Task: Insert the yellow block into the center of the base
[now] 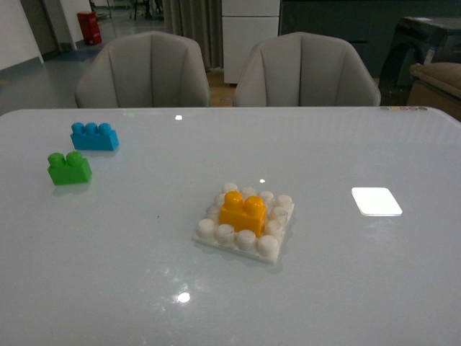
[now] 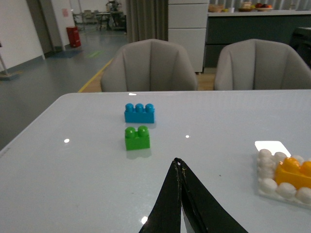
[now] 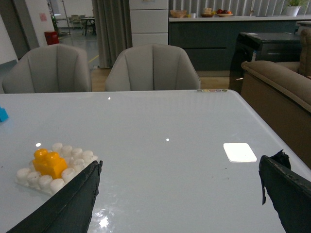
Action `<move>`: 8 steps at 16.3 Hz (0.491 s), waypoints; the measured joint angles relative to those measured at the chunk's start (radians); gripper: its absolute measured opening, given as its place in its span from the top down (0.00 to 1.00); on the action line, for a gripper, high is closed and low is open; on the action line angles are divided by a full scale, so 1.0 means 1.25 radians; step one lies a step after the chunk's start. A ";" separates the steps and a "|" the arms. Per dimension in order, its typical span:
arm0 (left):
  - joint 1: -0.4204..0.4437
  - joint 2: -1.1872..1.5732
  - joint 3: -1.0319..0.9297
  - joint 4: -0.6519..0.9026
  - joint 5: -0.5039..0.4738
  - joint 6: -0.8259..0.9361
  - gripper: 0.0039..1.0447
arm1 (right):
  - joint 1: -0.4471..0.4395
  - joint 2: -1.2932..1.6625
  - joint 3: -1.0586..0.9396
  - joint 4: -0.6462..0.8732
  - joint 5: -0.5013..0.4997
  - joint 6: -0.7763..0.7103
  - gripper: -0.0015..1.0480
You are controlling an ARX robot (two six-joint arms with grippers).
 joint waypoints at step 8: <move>-0.006 -0.194 -0.031 -0.149 0.013 0.001 0.99 | 0.000 0.000 0.000 0.000 0.000 0.000 0.06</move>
